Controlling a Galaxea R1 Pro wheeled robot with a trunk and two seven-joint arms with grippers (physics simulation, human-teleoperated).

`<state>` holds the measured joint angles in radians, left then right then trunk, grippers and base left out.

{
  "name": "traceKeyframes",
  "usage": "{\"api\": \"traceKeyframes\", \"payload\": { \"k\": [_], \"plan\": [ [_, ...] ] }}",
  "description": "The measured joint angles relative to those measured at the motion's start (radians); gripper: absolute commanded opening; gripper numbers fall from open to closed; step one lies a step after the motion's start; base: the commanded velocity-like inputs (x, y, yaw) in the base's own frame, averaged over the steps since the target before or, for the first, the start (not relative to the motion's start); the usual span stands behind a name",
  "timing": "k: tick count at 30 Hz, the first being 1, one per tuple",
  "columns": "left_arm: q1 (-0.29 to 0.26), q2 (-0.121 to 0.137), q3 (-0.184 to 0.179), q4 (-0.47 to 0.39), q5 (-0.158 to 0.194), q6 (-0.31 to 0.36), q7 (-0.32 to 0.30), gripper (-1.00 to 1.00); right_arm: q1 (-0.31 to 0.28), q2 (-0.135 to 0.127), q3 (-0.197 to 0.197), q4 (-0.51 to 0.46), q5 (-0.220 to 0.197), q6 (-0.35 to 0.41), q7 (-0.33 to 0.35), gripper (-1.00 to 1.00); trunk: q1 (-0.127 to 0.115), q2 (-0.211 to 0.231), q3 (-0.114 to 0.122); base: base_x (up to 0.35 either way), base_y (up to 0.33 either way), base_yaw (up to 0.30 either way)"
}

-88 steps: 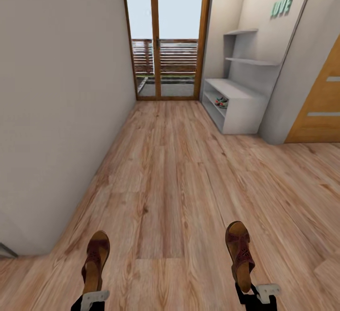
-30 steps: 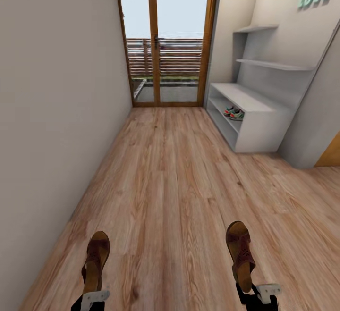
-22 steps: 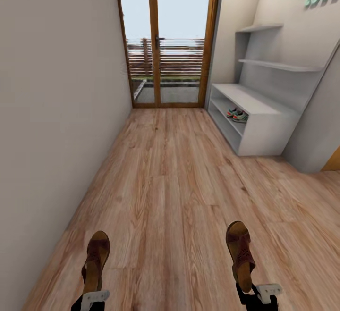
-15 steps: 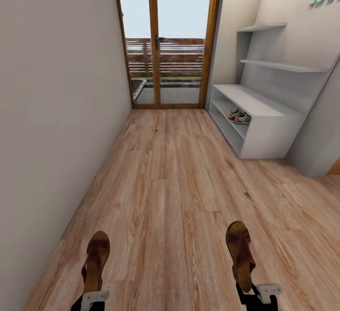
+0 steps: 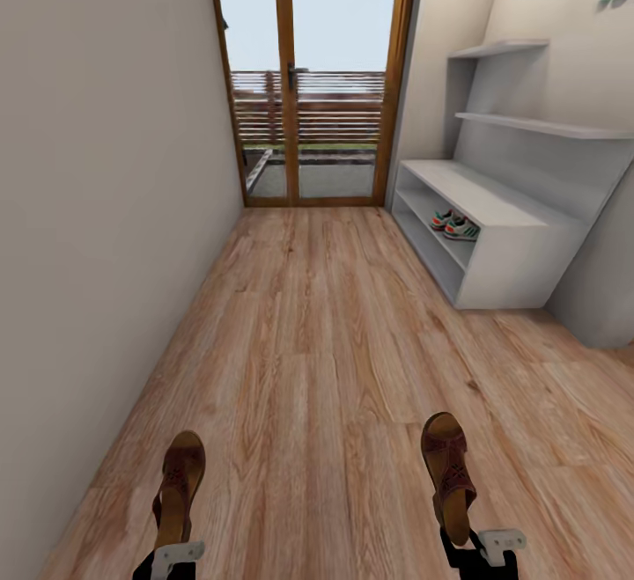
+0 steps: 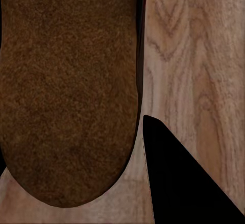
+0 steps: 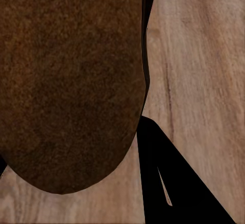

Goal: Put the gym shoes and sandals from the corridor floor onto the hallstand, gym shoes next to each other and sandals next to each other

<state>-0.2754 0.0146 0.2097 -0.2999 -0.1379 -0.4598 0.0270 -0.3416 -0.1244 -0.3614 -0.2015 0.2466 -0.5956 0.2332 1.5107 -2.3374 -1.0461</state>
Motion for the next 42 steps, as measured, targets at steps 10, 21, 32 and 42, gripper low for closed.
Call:
{"api": "traceKeyframes", "payload": {
  "k": [10, 21, 32, 42],
  "plan": [
    [0.000, 0.000, 0.000, 0.000, 0.000, 0.000, 0.000, -1.00, 0.000, 0.000, 0.000, 0.000, 0.000, 0.000, 0.000, -1.00, 0.000, 0.000, 0.000, 0.338, 0.000, 0.000],
    [0.000, 0.000, 0.000, 0.000, 0.000, 0.000, 0.000, -1.00, 0.000, 0.001, 0.000, 0.000, 0.000, 0.000, 0.000, -1.00, 0.000, 0.000, 0.002, 0.338, 0.000, 0.000],
    [0.000, 0.001, 0.001, 0.000, 0.000, 0.000, 0.000, -1.00, 0.000, 0.002, 0.000, 0.001, 0.000, 0.000, 0.000, -1.00, 0.000, 0.000, 0.017, 0.338, 0.000, 0.000],
    [0.000, 0.001, 0.001, 0.000, 0.000, 0.000, 0.000, -1.00, 0.000, 0.002, 0.000, 0.002, 0.000, 0.000, 0.000, -1.00, 0.000, 0.000, 0.020, 0.338, 0.000, 0.000]
  ]
}}
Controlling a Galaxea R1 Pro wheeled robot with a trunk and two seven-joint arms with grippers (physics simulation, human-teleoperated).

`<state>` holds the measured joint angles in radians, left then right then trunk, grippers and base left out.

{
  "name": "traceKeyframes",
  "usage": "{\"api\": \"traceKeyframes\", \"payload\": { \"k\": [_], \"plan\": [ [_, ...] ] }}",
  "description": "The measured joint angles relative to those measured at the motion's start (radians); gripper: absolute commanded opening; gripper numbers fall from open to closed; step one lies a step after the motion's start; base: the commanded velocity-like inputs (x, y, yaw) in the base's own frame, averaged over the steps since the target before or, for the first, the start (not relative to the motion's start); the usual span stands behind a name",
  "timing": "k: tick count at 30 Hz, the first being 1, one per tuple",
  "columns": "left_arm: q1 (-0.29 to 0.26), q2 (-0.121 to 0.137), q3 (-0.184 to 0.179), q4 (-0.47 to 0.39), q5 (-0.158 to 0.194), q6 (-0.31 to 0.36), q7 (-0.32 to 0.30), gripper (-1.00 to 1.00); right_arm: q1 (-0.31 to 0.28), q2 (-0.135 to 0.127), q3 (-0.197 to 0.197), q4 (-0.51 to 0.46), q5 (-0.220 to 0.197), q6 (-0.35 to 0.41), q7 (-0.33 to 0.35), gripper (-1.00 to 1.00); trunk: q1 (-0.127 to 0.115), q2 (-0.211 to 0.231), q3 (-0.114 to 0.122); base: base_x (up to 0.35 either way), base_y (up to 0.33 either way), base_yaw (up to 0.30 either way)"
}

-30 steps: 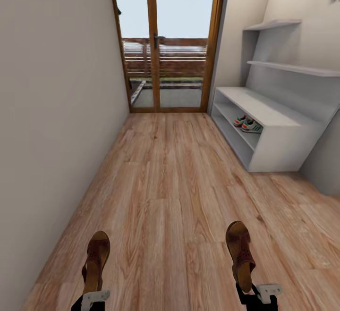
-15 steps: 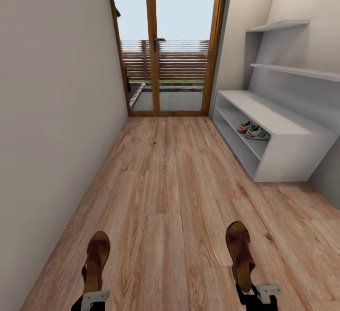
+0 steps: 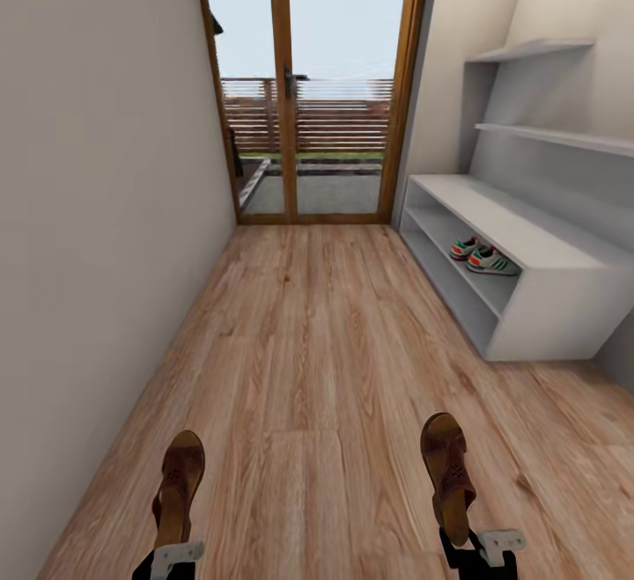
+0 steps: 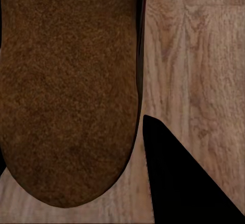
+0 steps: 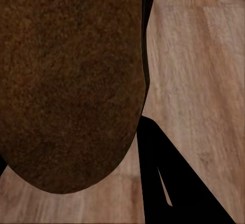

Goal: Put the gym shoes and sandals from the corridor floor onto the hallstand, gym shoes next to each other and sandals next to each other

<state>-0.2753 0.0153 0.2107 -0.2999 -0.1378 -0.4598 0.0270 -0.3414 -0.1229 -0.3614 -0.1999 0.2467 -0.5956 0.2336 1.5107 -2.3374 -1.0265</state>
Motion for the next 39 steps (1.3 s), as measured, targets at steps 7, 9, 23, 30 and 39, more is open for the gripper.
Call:
{"api": "traceKeyframes", "payload": {
  "k": [7, 9, 23, 30, 39],
  "plan": [
    [0.000, 0.000, 0.000, 0.000, 0.000, 0.000, 0.000, -1.00, 0.000, 0.000, 0.000, 0.000, 0.000, 0.000, 0.000, -1.00, 0.000, 0.000, 0.000, 0.338, 0.017, 0.000],
    [0.000, 0.000, 0.000, 0.000, 0.000, 0.000, 0.000, -1.00, 0.000, 0.000, 0.000, 0.000, 0.000, 0.000, 0.000, -1.00, 0.000, 0.000, 0.000, 0.334, 0.104, 0.000],
    [0.000, 0.000, 0.000, 0.000, 0.000, 0.000, 0.000, -1.00, 0.000, 0.000, 0.000, 0.000, 0.000, 0.000, 0.000, -1.00, 0.000, 0.000, 0.000, 0.305, 0.160, 0.000],
    [0.000, 0.000, -0.001, 0.000, 0.000, 0.000, 0.000, -1.00, 0.000, 0.000, 0.000, 0.000, 0.000, 0.000, 0.000, -1.00, 0.000, 0.000, 0.000, 0.309, 0.116, 0.000],
    [0.000, 0.000, -0.001, 0.000, 0.000, 0.000, 0.000, -1.00, 0.000, 0.000, 0.001, -0.001, 0.000, 0.000, 0.000, -1.00, 0.000, 0.000, 0.000, 0.311, 0.107, 0.000]
  ]
}}
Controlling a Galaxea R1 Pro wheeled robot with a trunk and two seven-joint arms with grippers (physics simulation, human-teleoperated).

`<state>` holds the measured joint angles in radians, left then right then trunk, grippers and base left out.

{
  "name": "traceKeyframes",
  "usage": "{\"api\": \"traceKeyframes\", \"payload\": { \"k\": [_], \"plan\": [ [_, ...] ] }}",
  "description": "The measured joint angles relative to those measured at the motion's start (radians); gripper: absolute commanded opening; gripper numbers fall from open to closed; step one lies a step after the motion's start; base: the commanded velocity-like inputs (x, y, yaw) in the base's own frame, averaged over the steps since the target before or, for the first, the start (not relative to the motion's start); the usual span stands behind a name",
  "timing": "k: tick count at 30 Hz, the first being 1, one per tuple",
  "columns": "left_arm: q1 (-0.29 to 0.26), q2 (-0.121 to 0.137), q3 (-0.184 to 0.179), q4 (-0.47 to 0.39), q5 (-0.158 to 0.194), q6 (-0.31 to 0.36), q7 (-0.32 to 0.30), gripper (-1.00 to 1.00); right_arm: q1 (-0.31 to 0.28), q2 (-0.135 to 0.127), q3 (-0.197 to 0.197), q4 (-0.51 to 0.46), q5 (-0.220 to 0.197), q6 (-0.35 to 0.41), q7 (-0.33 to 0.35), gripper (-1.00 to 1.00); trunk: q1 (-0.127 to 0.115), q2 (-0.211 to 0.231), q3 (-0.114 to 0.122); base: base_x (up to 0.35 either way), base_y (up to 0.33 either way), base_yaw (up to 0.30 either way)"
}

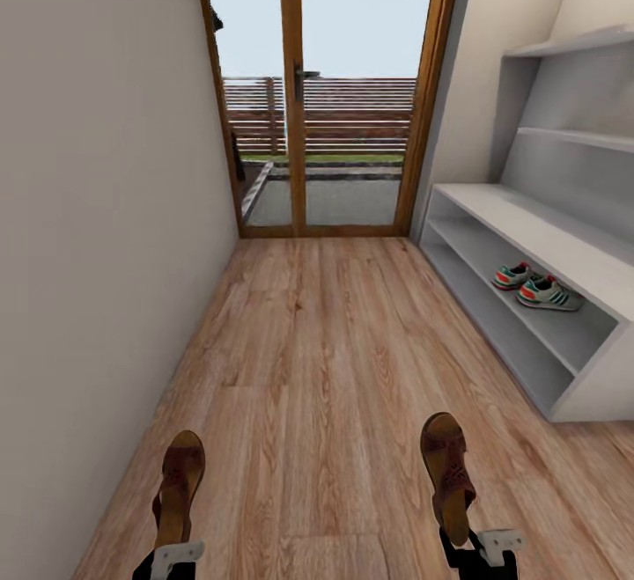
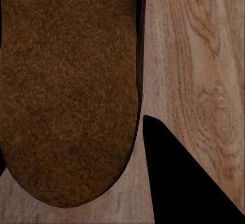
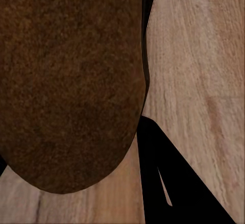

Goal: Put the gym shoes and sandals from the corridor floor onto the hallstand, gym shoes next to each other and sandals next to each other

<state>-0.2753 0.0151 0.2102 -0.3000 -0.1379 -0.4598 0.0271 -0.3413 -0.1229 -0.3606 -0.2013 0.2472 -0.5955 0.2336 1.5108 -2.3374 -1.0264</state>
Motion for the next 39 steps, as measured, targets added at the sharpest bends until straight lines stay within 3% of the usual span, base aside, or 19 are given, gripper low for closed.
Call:
{"api": "traceKeyframes", "payload": {
  "k": [39],
  "plan": [
    [0.000, -0.001, -0.001, 0.000, 0.000, 0.000, -0.001, -1.00, 0.000, 0.000, -0.001, 0.001, 0.000, 0.000, 0.000, -1.00, 0.000, 0.000, 0.000, 0.320, 0.080, 0.000]
  ]
}}
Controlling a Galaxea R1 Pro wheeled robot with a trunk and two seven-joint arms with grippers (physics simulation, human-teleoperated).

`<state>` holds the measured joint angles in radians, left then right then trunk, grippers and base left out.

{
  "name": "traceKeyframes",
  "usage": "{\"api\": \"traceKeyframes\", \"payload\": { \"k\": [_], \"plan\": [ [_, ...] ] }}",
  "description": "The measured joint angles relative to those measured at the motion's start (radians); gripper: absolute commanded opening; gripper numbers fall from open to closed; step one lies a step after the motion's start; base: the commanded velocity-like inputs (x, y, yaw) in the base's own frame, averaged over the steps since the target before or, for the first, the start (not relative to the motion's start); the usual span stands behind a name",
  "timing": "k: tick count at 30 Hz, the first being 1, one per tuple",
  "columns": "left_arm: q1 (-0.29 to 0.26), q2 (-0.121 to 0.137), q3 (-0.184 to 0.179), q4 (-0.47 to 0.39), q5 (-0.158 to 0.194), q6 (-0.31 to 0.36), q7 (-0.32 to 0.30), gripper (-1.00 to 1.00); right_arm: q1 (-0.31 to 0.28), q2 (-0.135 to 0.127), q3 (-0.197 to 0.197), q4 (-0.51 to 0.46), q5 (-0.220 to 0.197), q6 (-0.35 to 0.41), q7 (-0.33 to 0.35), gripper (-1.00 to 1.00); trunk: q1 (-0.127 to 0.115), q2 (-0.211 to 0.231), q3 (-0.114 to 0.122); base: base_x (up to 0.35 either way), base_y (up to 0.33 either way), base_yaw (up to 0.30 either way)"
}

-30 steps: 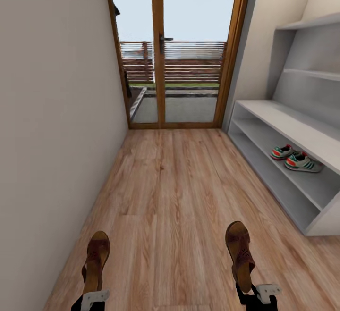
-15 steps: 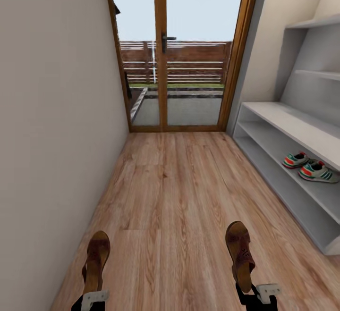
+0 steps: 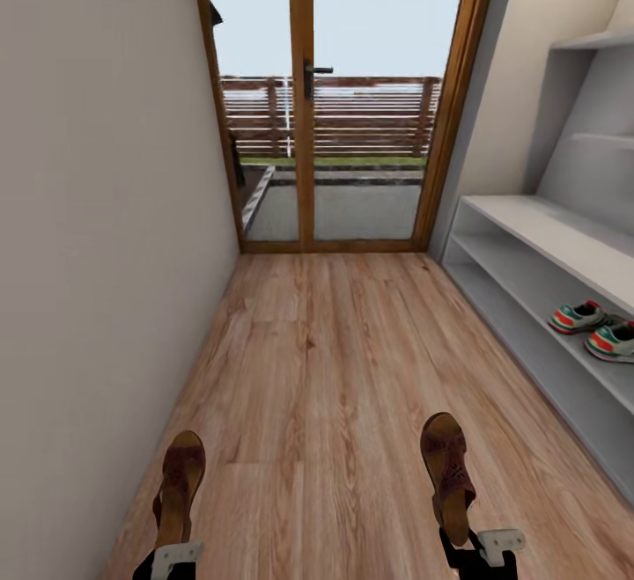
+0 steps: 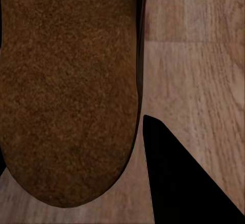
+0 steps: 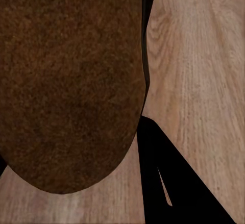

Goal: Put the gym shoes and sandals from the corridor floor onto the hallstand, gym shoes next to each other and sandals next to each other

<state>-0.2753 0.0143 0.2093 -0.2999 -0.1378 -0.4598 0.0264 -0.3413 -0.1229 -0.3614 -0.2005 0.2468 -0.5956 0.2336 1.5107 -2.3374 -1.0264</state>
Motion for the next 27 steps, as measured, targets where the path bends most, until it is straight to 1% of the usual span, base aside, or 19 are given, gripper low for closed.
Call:
{"api": "traceKeyframes", "payload": {
  "k": [27],
  "plan": [
    [0.000, 0.000, 0.000, 0.000, 0.000, 0.000, 0.000, -1.00, 0.000, 0.000, 0.000, -0.001, 0.000, -0.001, 0.000, -1.00, 0.000, 0.000, 0.000, 0.339, 0.000, 0.000]
  ]
}}
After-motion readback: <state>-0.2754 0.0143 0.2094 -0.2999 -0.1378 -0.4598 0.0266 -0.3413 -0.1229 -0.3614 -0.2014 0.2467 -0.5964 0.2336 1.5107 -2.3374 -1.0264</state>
